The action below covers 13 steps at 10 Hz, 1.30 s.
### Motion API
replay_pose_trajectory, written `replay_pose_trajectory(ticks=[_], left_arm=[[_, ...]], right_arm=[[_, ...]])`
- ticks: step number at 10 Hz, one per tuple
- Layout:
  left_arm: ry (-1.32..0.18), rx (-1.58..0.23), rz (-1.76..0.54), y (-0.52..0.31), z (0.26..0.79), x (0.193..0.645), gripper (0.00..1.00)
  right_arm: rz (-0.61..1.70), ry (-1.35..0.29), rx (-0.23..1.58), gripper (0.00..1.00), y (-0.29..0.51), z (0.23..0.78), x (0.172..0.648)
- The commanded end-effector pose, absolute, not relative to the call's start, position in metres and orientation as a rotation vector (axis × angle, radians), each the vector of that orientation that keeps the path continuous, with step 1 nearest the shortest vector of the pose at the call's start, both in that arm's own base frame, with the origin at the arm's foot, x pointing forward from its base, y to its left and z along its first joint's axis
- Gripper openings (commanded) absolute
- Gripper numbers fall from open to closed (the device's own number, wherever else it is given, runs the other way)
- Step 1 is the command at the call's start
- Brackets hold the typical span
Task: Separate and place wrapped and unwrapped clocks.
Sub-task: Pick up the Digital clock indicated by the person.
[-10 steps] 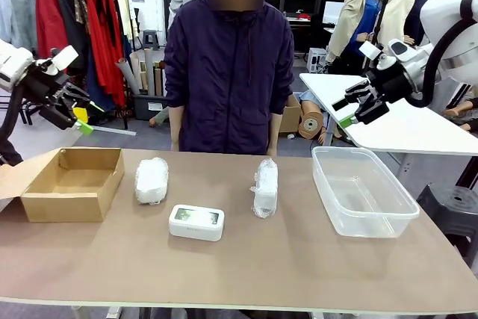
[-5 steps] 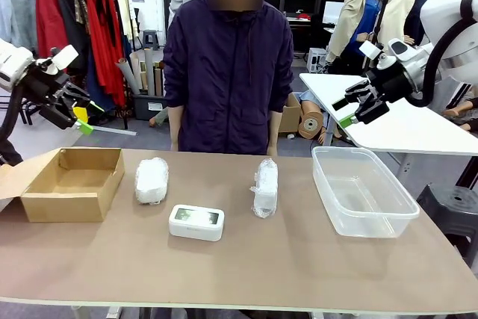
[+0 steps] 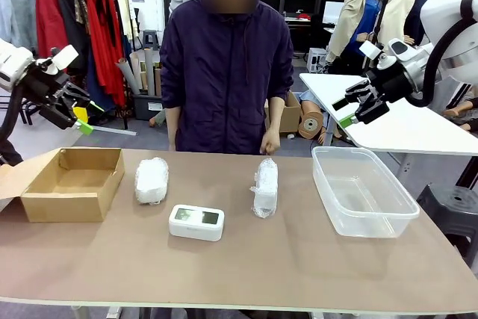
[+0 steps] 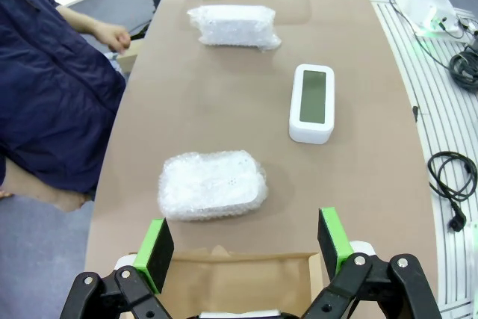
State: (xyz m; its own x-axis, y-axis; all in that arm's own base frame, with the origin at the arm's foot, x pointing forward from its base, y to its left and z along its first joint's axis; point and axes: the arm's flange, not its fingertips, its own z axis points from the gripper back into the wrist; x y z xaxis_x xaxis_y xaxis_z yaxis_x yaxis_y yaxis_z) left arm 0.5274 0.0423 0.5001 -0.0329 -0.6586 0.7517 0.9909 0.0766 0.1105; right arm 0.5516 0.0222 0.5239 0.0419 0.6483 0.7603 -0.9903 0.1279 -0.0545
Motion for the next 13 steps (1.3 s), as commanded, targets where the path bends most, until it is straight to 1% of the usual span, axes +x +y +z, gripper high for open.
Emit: replay_pose_trajectory(ticks=[1, 13], left_arm=[[-0.767, -0.555, -1.443, 0.0418, 0.5006, 0.5222, 1.00], [-0.767, -0.555, -1.443, 0.0418, 0.5006, 0.5222, 1.00]], right_arm=[[1.368, -0.750, 0.566, 1.00, 0.0225, 0.5256, 0.5495], [1.368, -0.750, 0.566, 1.00, 0.0225, 0.5256, 0.5495]])
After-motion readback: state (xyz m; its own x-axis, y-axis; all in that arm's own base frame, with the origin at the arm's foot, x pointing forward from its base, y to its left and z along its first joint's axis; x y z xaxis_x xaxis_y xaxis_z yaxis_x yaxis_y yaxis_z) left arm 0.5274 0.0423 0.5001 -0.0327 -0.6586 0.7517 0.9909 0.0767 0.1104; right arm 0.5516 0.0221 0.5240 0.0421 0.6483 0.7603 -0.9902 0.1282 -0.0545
